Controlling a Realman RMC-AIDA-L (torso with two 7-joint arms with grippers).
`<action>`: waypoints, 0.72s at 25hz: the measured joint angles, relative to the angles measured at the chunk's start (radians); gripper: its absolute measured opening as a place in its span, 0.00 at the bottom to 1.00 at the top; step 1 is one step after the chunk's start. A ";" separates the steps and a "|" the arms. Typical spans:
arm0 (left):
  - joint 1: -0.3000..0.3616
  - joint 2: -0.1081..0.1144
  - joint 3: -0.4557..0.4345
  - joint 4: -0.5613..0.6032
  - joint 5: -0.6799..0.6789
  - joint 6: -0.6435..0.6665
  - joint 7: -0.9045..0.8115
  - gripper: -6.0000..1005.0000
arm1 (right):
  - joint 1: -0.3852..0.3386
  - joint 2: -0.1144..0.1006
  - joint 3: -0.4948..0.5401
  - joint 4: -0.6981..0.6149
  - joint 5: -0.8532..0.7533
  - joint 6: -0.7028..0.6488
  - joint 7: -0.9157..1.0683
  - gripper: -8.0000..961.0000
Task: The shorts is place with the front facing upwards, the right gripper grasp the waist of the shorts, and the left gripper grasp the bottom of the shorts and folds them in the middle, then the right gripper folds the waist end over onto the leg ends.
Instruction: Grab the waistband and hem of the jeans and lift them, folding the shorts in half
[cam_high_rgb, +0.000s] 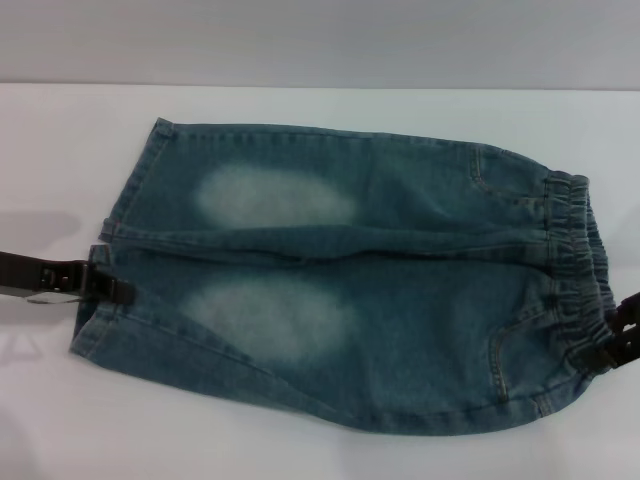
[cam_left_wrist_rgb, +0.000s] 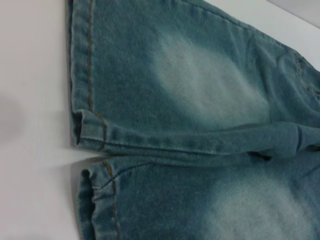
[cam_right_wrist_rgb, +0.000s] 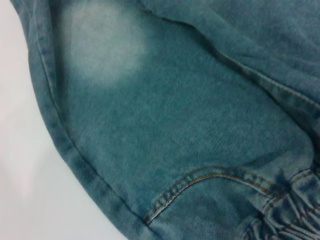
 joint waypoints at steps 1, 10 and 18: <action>0.000 0.000 0.000 0.000 0.000 0.000 0.000 0.02 | 0.000 0.000 0.002 -0.001 0.000 0.004 -0.001 0.71; 0.003 0.000 0.000 0.001 0.000 0.000 0.001 0.02 | -0.004 0.000 0.002 0.005 0.000 0.016 -0.023 0.54; 0.003 0.002 -0.003 0.005 0.000 0.001 0.001 0.02 | -0.012 0.003 0.002 0.007 0.000 0.030 -0.024 0.13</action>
